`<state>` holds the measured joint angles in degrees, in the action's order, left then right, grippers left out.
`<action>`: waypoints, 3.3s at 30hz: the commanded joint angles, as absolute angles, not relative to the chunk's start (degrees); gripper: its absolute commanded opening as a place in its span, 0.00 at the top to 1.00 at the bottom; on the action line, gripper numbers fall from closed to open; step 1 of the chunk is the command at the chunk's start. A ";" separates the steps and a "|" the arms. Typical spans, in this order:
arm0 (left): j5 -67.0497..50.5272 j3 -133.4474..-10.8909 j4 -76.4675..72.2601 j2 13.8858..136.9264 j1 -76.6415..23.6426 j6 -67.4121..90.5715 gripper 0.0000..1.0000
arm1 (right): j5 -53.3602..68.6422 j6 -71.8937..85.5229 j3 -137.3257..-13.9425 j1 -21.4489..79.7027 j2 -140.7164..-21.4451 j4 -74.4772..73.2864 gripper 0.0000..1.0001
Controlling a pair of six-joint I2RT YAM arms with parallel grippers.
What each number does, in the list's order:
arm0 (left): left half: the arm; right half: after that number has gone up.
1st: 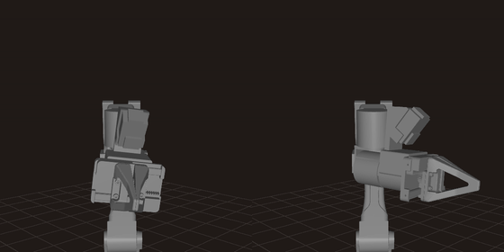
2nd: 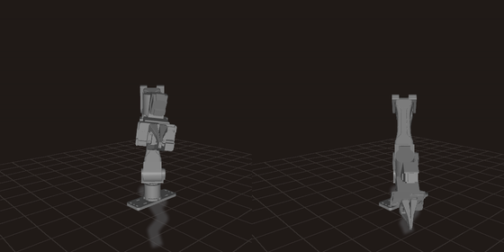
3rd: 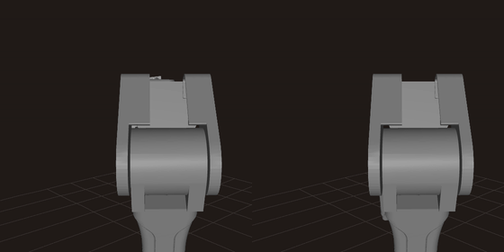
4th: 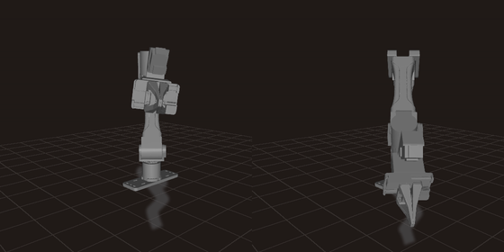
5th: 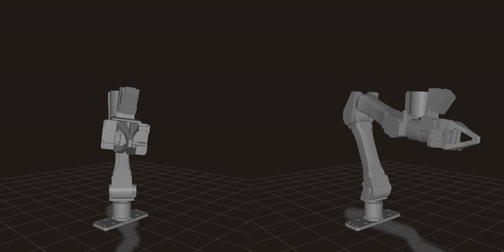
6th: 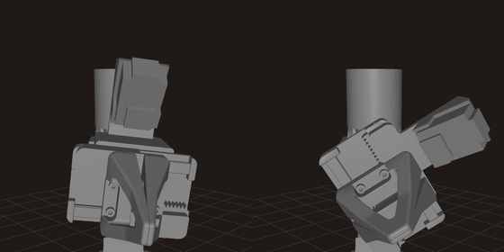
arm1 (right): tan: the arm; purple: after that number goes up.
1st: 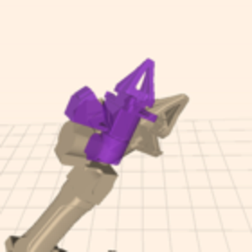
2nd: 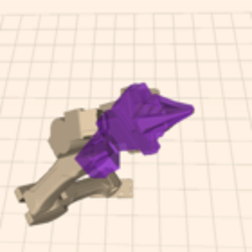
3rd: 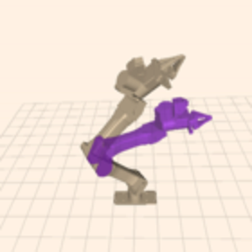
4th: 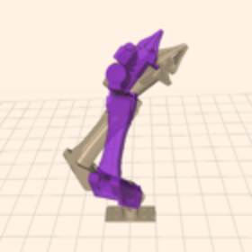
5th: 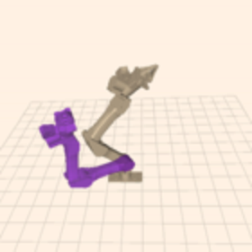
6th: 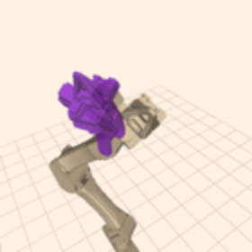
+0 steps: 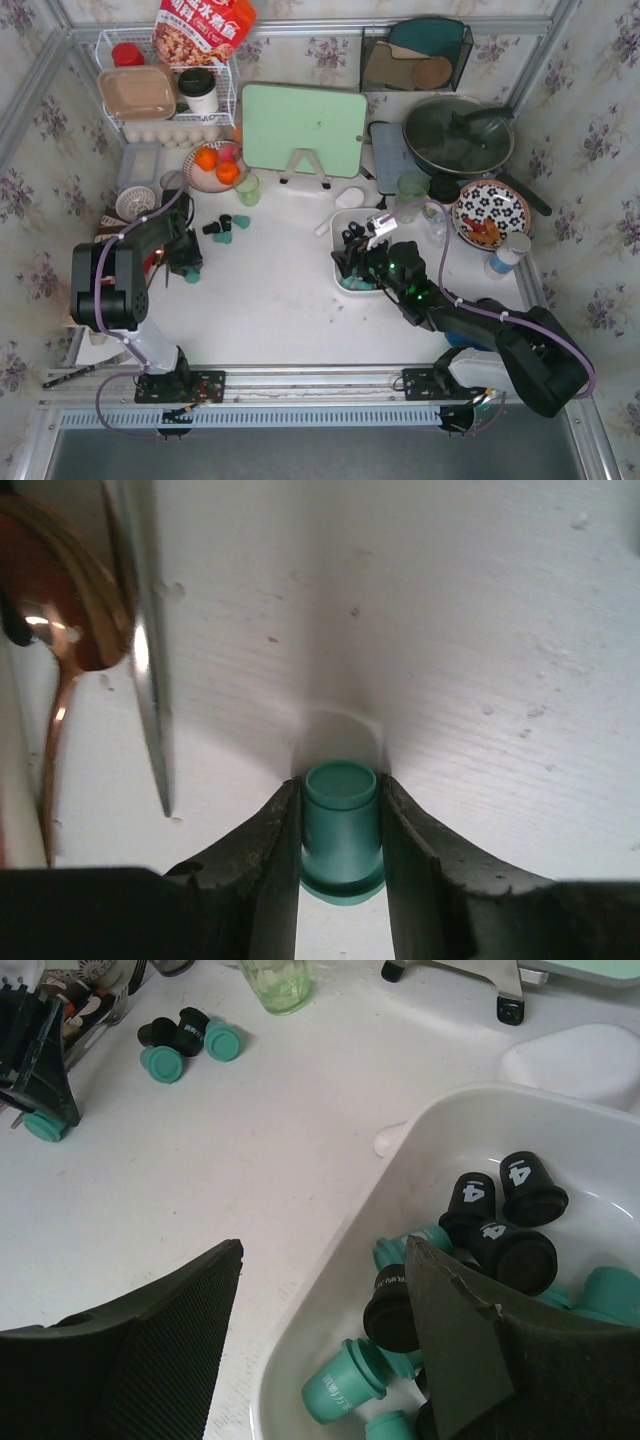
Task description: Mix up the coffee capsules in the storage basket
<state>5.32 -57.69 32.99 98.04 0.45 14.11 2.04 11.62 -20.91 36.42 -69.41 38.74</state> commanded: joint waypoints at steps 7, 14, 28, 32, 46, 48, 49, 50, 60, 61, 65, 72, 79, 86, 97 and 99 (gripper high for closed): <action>-6.35 -55.20 27.43 85.70 -6.81 17.36 0.67 | 5.28 5.65 -16.99 37.40 -68.51 48.26 0.26; -14.01 -55.41 13.39 79.33 -22.59 11.61 0.69 | 14.34 -6.17 -6.99 40.56 -70.25 76.65 0.21; -31.73 -47.51 -12.27 74.53 -38.88 7.93 0.69 | 12.63 -32.80 -5.30 50.90 -86.86 104.59 0.06; -34.56 -44.58 -14.76 72.47 -39.38 8.53 0.69 | 8.81 -37.77 -7.61 53.21 -88.94 104.59 0.08; -37.25 -40.21 -15.24 68.09 -39.47 7.88 0.69 | 3.26 -44.95 -9.83 57.96 -87.77 104.60 0.20; -37.16 -40.00 -15.30 67.84 -39.46 8.13 0.69 | 3.09 -45.06 -9.40 58.16 -86.70 104.59 0.21; -37.04 -39.99 -15.22 67.78 -39.42 8.21 0.69 | 3.00 -45.08 -9.29 58.18 -86.36 104.59 0.22; -36.94 -39.99 -15.25 67.83 -39.46 8.30 0.69 | 3.11 -45.02 -9.18 58.23 -85.91 104.63 0.22; -34.92 -40.08 -16.40 68.19 -39.46 9.59 0.70 | 9.27 -43.96 -8.82 58.88 -84.42 104.59 0.25; -34.93 -40.08 -16.43 68.12 -39.46 9.58 0.70 | 9.39 -43.79 -8.89 58.89 -84.45 104.59 0.25; -35.29 -40.19 -16.70 68.49 -39.44 9.77 0.70 | 9.40 -43.60 -9.15 58.89 -84.44 104.64 0.29; -36.78 -40.11 -18.03 69.55 -39.43 11.01 0.70 | 7.51 -42.98 -10.13 58.89 -85.38 104.59 0.39; -36.86 -39.77 -18.50 69.55 -39.46 11.72 0.70 | 6.31 -42.89 -10.48 58.93 -86.15 104.59 0.51; -36.36 -39.68 -18.28 69.10 -39.46 12.91 0.59 | 4.51 -43.14 -9.68 58.96 -85.78 104.60 0.63; -29.61 -40.30 -10.34 63.54 -39.46 8.76 0.46 | -4.21 -45.55 -8.72 58.78 -86.37 104.42 0.63; -23.22 -40.66 -6.12 61.68 -39.40 7.57 0.39 | -9.20 -45.13 -9.10 57.95 -86.35 104.03 0.61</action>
